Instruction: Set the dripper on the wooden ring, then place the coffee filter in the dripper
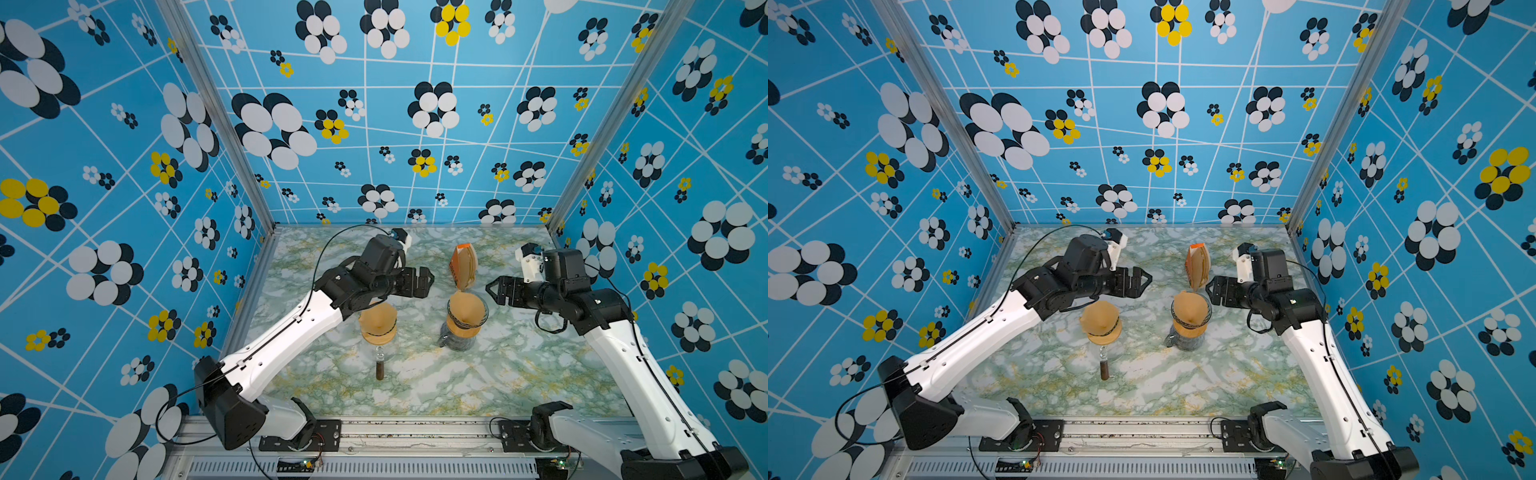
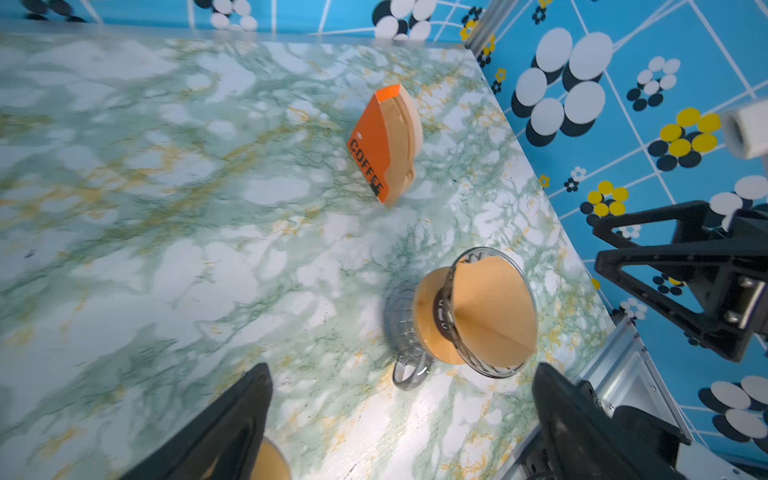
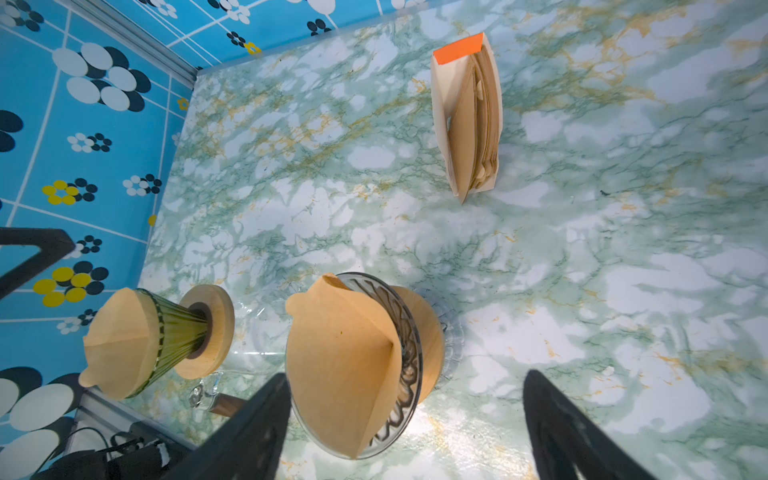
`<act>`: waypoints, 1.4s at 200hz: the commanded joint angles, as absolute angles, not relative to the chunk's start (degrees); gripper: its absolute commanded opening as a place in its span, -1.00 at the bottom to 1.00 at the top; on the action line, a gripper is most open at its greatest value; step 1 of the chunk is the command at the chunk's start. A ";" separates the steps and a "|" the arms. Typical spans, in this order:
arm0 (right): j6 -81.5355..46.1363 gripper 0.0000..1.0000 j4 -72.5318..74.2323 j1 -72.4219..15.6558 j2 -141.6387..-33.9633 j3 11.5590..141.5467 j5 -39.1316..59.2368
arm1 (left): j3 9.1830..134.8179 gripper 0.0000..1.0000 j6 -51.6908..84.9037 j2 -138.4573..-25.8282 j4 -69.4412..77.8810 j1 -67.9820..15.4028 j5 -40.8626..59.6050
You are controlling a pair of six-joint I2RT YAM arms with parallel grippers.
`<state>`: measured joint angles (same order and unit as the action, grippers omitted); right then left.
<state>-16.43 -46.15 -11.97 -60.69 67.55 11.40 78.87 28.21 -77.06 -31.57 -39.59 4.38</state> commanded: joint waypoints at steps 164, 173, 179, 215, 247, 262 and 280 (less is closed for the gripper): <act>-16.54 0.99 -27.61 -11.66 -53.69 56.55 -8.66 | 41.88 0.98 13.61 -50.51 -13.54 -5.89 -0.84; -16.47 0.99 -27.40 -11.67 -53.59 56.23 -8.96 | 41.71 0.98 13.40 -50.80 -13.61 -5.86 -2.09; -16.23 0.99 -27.21 -11.69 -53.36 55.88 -9.01 | 41.44 0.98 13.31 -50.90 -13.39 -5.80 -2.90; -14.77 0.99 -25.31 -11.68 -52.14 53.79 -10.99 | 38.64 0.98 10.13 -50.44 -9.72 -5.74 -6.71; -13.54 0.99 -22.09 -11.69 -50.51 50.71 -12.04 | 34.52 0.98 7.70 -50.30 -4.02 -5.70 -9.75; -13.55 0.99 -20.39 -11.69 -49.82 49.25 -11.69 | 32.33 0.98 6.88 -51.55 -1.28 -5.71 -11.61; -12.44 0.99 -17.87 -11.69 -49.06 47.08 -11.51 | 30.16 0.98 6.79 -53.00 2.96 -5.67 -11.77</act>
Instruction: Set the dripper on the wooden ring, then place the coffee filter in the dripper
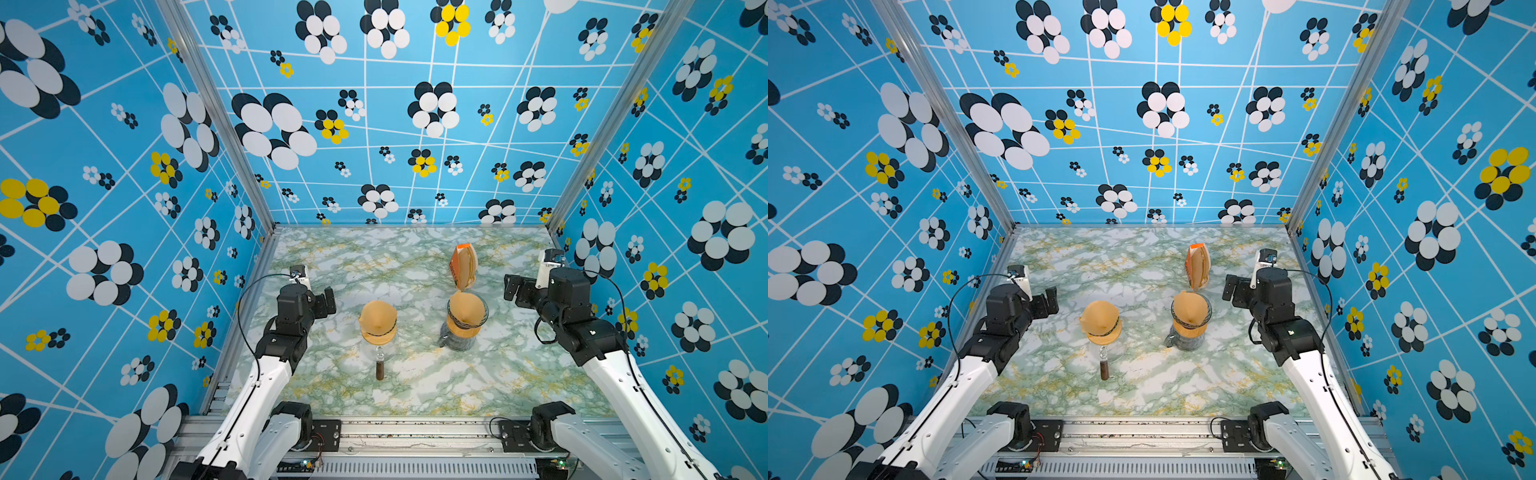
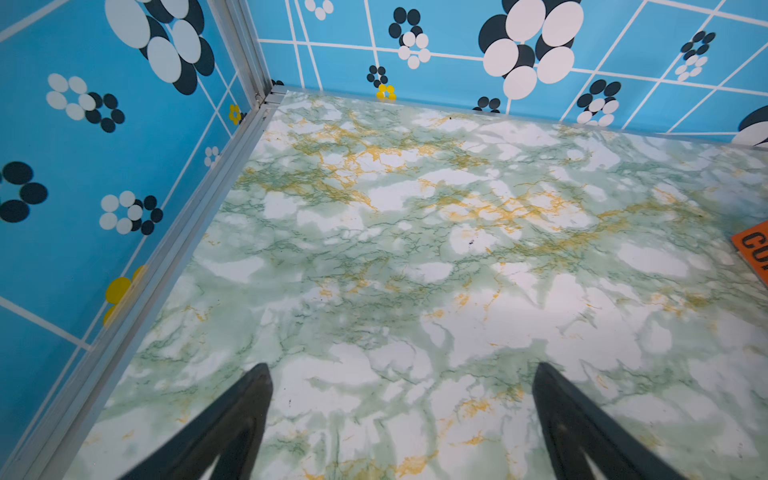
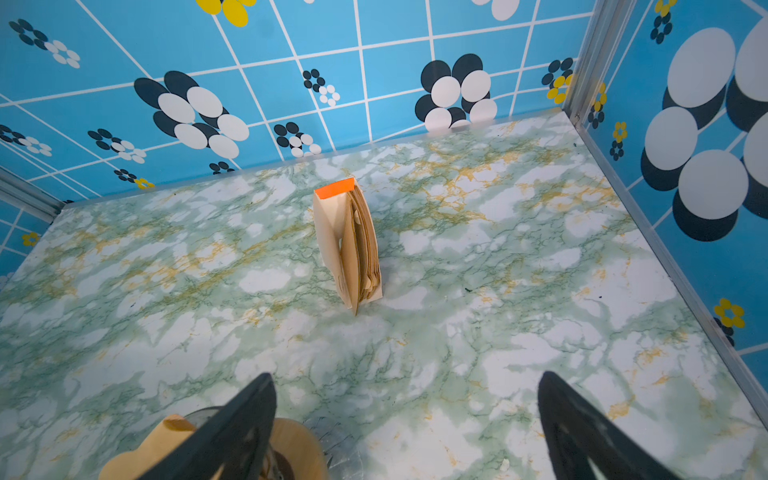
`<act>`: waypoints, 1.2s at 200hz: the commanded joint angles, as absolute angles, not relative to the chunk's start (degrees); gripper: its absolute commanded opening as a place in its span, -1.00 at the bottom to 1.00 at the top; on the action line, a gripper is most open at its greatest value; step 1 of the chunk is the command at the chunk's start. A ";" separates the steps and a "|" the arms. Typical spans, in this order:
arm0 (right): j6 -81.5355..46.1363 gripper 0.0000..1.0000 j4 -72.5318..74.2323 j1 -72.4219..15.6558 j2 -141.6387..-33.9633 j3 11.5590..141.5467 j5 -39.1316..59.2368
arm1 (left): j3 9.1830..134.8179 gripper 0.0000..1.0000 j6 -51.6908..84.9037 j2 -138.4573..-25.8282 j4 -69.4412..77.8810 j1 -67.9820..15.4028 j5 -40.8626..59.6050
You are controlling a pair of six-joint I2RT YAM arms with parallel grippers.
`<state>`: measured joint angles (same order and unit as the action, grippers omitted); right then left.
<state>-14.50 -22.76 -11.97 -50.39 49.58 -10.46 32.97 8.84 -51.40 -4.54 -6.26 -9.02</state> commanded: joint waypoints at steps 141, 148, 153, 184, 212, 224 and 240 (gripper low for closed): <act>-4.72 0.99 4.91 -11.60 -55.86 33.09 -16.49 | 21.37 0.98 -1.59 -75.32 38.57 -5.65 -12.24; -4.66 0.99 5.65 -11.60 -56.32 32.75 -16.46 | 21.36 0.98 -1.58 -75.89 39.51 -5.71 -12.10; -4.67 0.99 6.19 -11.60 -56.57 32.41 -16.67 | 21.27 0.98 -1.67 -76.25 40.60 -5.65 -12.17; -3.24 0.99 9.60 -11.45 -57.48 30.91 -18.27 | 20.81 0.98 -1.64 -77.84 44.28 -5.46 -13.13; -2.03 0.99 12.38 -10.49 -58.61 29.71 -18.40 | 19.94 0.98 -1.01 -80.08 48.71 -5.25 -11.07; -2.06 0.99 13.78 -9.75 -59.11 29.13 -18.00 | 19.53 0.98 -1.18 -81.56 50.87 -5.36 -10.72; -2.10 0.99 16.19 -7.95 -60.37 28.16 -15.52 | 19.60 0.98 -1.22 -82.58 51.65 -5.33 -10.68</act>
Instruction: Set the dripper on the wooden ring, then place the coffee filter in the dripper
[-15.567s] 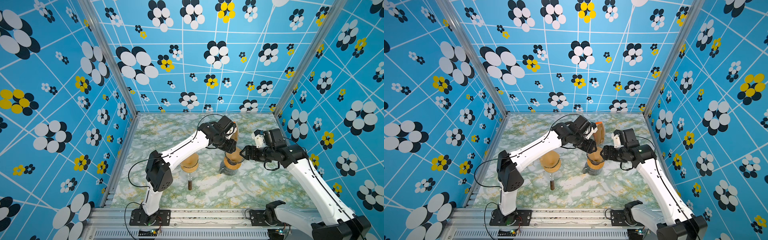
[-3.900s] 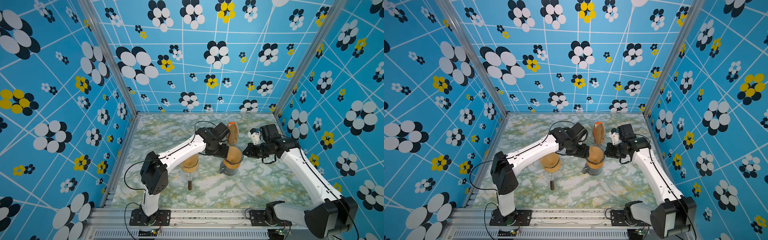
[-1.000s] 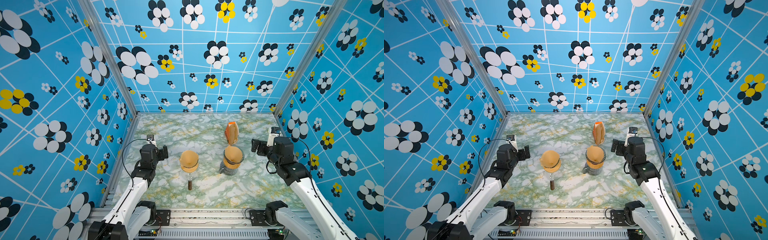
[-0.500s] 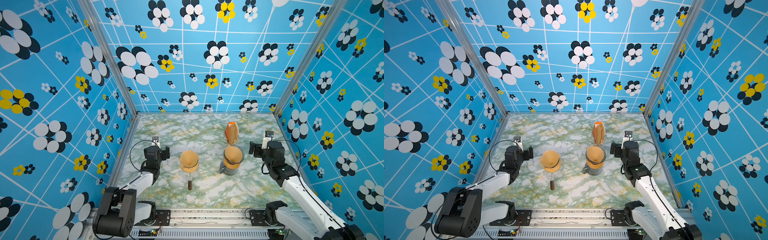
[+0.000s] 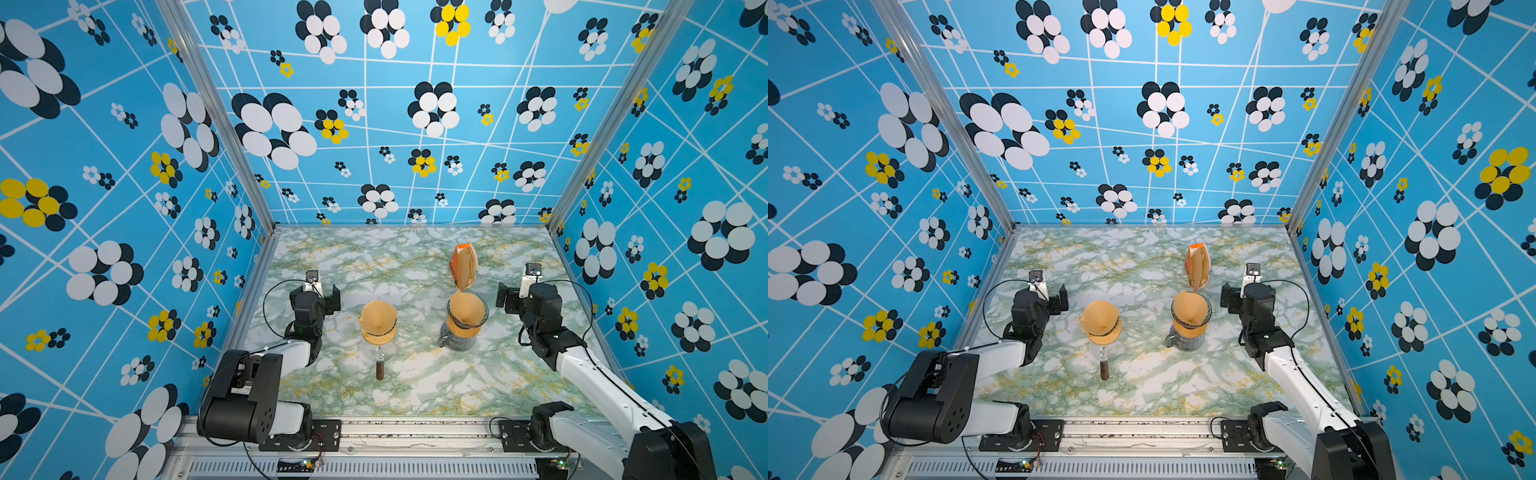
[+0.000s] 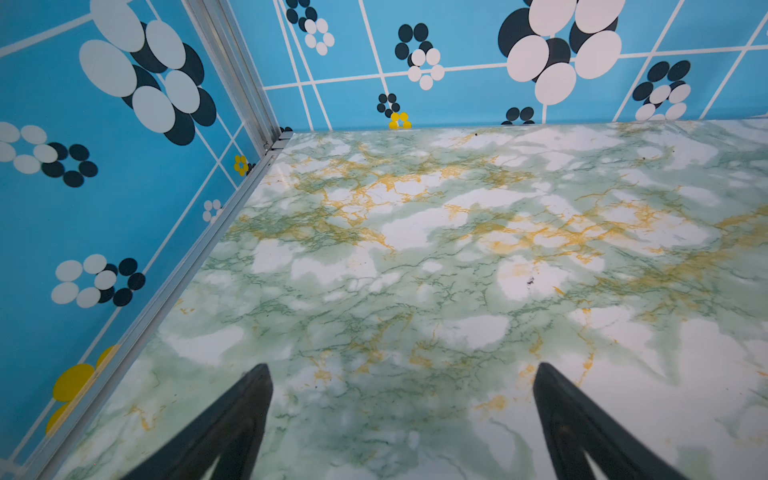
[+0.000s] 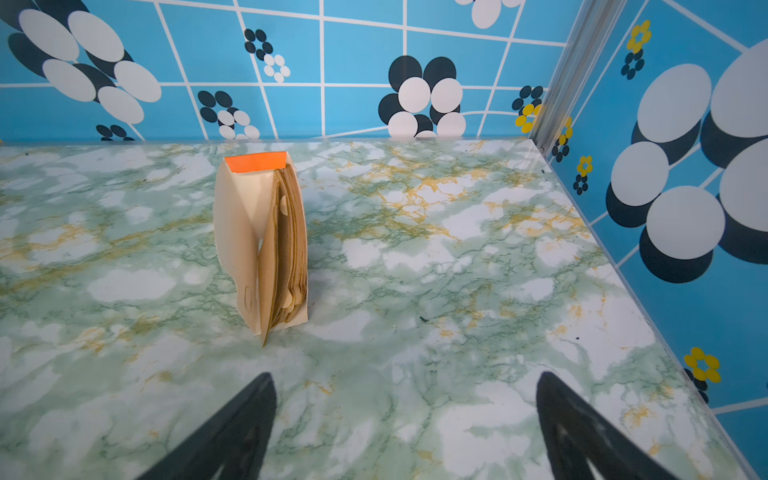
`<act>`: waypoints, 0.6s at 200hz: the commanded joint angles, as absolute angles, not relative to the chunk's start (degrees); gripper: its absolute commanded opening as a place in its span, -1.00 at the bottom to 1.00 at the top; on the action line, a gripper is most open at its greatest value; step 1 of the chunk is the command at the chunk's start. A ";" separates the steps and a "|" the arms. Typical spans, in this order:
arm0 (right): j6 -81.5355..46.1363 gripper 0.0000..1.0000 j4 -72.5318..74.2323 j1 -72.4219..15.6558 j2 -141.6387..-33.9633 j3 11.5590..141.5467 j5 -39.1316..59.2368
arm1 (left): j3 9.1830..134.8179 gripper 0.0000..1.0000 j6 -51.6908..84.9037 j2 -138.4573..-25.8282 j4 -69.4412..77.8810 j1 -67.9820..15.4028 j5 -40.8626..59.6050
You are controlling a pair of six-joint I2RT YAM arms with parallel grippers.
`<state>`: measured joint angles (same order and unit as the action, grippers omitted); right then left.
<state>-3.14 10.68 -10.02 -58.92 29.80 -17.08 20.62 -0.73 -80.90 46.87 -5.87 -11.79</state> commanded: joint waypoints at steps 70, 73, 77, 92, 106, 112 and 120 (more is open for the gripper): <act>0.68 0.99 32.50 -1.88 -72.45 24.52 -8.02 | 21.52 0.98 0.04 -88.24 52.97 -3.44 -7.71; 0.59 0.99 33.26 -1.65 -72.83 24.31 -7.88 | 21.21 0.98 -0.19 -89.00 54.74 -3.17 -7.41; 0.53 0.99 34.44 -1.25 -73.35 23.97 -7.62 | 21.33 0.98 -0.07 -89.08 54.66 -2.94 -7.29; -0.47 0.99 37.92 0.29 -75.55 23.14 -5.60 | 21.64 0.98 0.51 -88.48 52.92 -2.60 -6.50; -1.79 0.99 39.55 1.59 -77.55 23.14 -3.89 | 21.75 0.98 0.61 -88.30 52.07 -2.56 -6.38; -2.26 0.99 40.66 1.87 -78.32 23.06 -3.49 | 21.73 0.98 0.62 -88.45 52.62 -2.46 -6.35; -2.96 0.99 42.85 2.33 -79.62 22.47 -2.71 | 21.63 0.98 0.57 -88.55 52.89 -2.50 -6.28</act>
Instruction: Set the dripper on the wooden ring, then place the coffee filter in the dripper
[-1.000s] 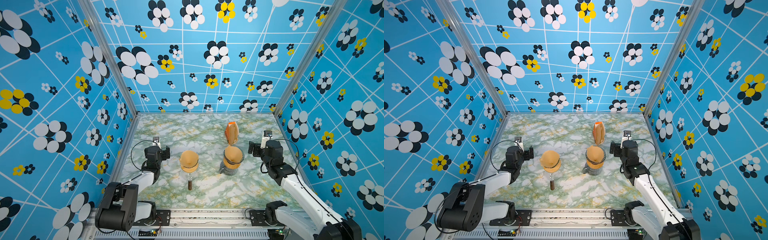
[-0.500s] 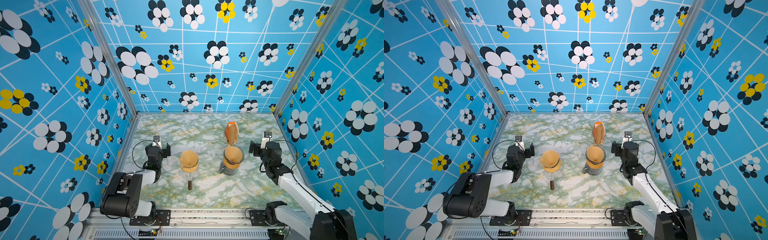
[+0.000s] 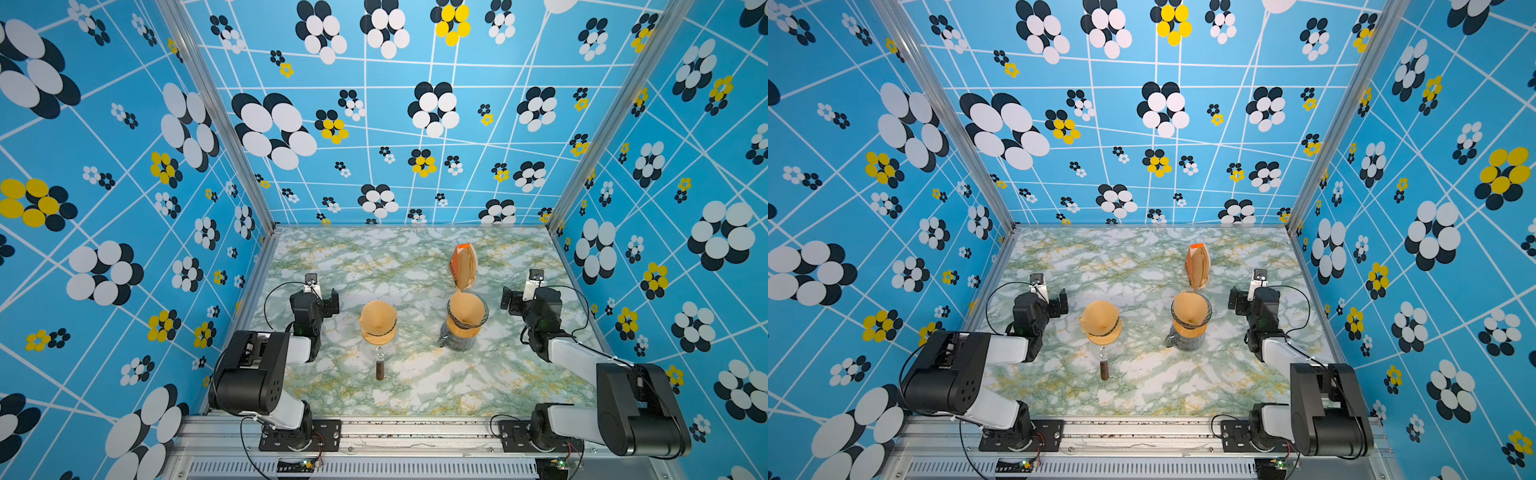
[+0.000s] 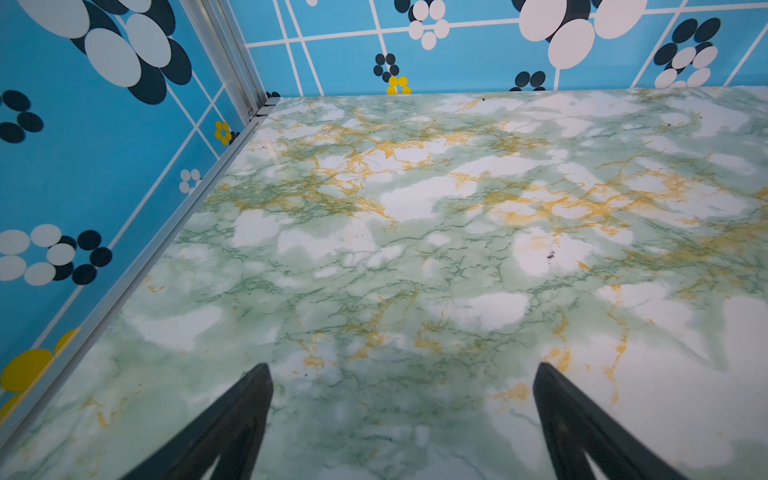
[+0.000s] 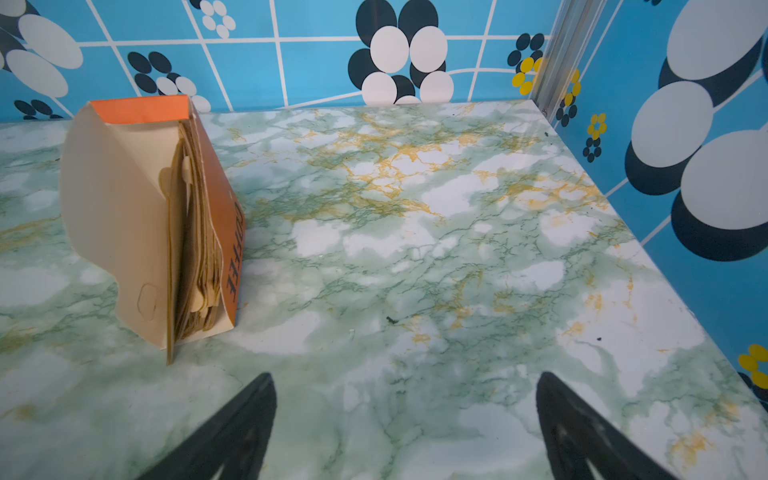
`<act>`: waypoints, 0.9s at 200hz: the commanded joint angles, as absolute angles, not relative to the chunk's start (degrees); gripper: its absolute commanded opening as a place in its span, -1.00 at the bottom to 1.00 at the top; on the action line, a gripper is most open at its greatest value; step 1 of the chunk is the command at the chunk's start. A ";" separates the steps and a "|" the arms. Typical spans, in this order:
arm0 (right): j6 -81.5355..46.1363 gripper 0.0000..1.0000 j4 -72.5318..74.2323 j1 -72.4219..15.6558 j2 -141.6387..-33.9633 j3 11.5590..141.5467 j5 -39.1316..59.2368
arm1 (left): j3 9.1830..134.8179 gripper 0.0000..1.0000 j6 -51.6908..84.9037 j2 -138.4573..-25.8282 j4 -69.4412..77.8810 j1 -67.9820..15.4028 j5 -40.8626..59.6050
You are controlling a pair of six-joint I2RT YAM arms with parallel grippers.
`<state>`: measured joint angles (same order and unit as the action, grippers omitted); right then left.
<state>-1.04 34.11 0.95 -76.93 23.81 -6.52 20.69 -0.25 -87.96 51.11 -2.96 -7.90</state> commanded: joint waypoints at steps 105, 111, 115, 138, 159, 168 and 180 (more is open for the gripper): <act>-1.18 0.99 53.81 2.46 -88.80 21.29 4.83 | 22.24 0.98 -0.20 -88.42 51.32 -0.46 3.44; -1.15 0.99 54.99 2.46 -89.25 21.04 4.75 | 22.26 0.98 -0.18 -88.45 51.32 -0.46 3.46; -1.22 0.99 55.76 2.41 -89.41 20.79 4.70 | 22.24 0.98 -0.19 -88.38 51.29 -0.45 3.51; -2.32 0.99 54.84 2.46 -89.21 20.84 1.30 | 22.25 0.98 -0.24 -88.42 51.32 -0.44 3.46; -2.34 0.99 54.82 2.42 -89.21 21.09 1.23 | 22.30 0.98 -0.18 -88.43 51.24 -0.44 3.49; -2.36 0.99 54.80 2.41 -89.21 20.97 1.23 | 22.27 0.98 -0.18 -88.42 51.20 -0.44 3.47; -2.42 0.99 55.29 2.37 -89.27 20.88 1.45 | 22.28 0.98 -0.25 -88.42 51.20 -0.45 3.46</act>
